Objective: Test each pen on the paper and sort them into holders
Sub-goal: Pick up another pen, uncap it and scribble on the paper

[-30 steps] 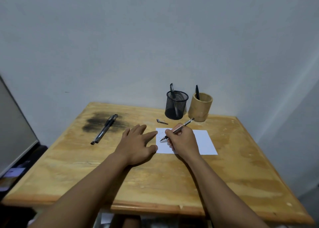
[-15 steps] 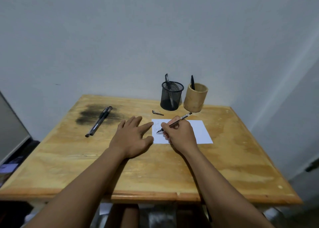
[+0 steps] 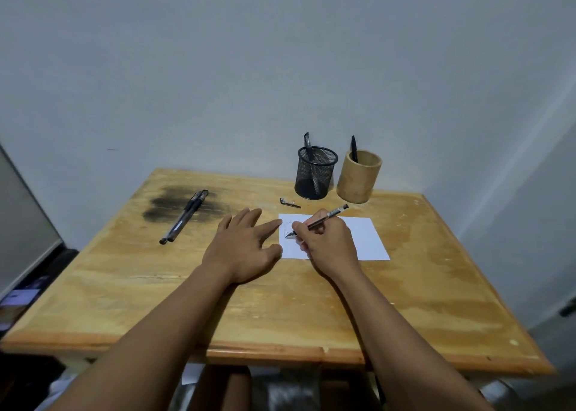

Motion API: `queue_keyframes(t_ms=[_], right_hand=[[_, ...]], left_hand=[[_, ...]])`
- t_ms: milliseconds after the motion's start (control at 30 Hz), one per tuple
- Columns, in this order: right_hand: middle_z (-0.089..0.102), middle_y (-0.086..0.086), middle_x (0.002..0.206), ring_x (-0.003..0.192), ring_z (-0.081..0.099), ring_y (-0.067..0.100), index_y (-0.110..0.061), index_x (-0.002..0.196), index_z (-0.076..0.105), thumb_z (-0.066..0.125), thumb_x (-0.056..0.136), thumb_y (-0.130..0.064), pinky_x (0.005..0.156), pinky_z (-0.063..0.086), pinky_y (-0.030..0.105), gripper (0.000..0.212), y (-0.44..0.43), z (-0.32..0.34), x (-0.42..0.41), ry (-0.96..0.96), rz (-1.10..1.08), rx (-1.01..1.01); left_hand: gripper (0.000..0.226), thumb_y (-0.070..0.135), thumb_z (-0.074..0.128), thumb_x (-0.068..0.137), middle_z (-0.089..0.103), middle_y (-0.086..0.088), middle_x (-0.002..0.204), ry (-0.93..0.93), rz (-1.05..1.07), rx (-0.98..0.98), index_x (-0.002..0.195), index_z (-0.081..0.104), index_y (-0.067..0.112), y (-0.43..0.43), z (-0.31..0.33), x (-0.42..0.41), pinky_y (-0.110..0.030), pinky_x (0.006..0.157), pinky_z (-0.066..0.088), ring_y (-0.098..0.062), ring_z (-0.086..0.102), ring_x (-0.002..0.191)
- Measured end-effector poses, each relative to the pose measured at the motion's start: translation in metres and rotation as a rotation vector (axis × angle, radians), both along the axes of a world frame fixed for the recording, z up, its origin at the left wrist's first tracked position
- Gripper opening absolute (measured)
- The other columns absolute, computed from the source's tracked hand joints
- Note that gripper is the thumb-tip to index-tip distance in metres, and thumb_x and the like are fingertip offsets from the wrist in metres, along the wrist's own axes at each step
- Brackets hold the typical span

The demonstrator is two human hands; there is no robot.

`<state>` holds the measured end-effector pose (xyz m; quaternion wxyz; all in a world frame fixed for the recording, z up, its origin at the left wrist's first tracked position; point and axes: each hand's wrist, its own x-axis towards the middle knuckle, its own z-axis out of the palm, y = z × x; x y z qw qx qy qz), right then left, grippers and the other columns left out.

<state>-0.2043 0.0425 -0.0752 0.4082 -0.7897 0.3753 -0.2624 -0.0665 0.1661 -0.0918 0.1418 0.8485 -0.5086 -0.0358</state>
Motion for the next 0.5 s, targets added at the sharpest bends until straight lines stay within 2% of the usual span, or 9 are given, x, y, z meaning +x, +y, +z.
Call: queue_keyframes(t_ms=[100,233,367,500], right_hand=[[0.075,-0.002,0.08,0.073,0.07,0.012,-0.016,0.09,0.07,0.069,0.092,-0.034,0.065,0.057,0.028,0.018,-0.0018,-0.0003,-0.0016,0.046,0.038,-0.038],[0.075,-0.001,0.083,0.075,0.069,0.011,-0.015,0.093,0.07,0.069,0.092,-0.033,0.061,0.052,0.02,0.018,-0.0023,-0.0013,-0.0024,0.038,0.009,-0.039],[0.073,-0.002,0.08,0.074,0.069,0.012,-0.015,0.091,0.069,0.069,0.092,-0.032,0.061,0.053,0.022,0.017,-0.002,-0.001,-0.0022,0.049,0.003,-0.037],[0.072,-0.004,0.076,0.07,0.067,0.01,-0.014,0.09,0.069,0.069,0.092,-0.03,0.057,0.047,0.018,0.016,-0.0013,0.0013,-0.0046,0.037,-0.013,-0.035]], left_hand=[[0.069,0.063,0.033,0.083,0.02,-0.002,0.165,-0.005,0.003,-0.008,0.151,0.028,0.048,0.0,-0.0006,0.0,-0.05,0.122,0.006,-0.022,0.008,0.153],[0.069,0.063,0.032,0.083,0.02,-0.002,0.165,-0.001,-0.001,-0.003,0.151,0.028,0.048,-0.0002,-0.0009,0.0004,-0.05,0.122,0.006,-0.022,0.008,0.153],[0.068,0.063,0.035,0.084,0.021,-0.001,0.165,-0.001,0.006,-0.009,0.15,0.029,0.049,-0.001,-0.0009,0.0013,-0.05,0.122,0.006,-0.021,0.009,0.153],[0.07,0.064,0.033,0.082,0.021,-0.002,0.165,0.006,0.008,-0.006,0.15,0.029,0.049,-0.001,0.0001,0.0006,-0.05,0.123,0.008,-0.022,0.01,0.153]])
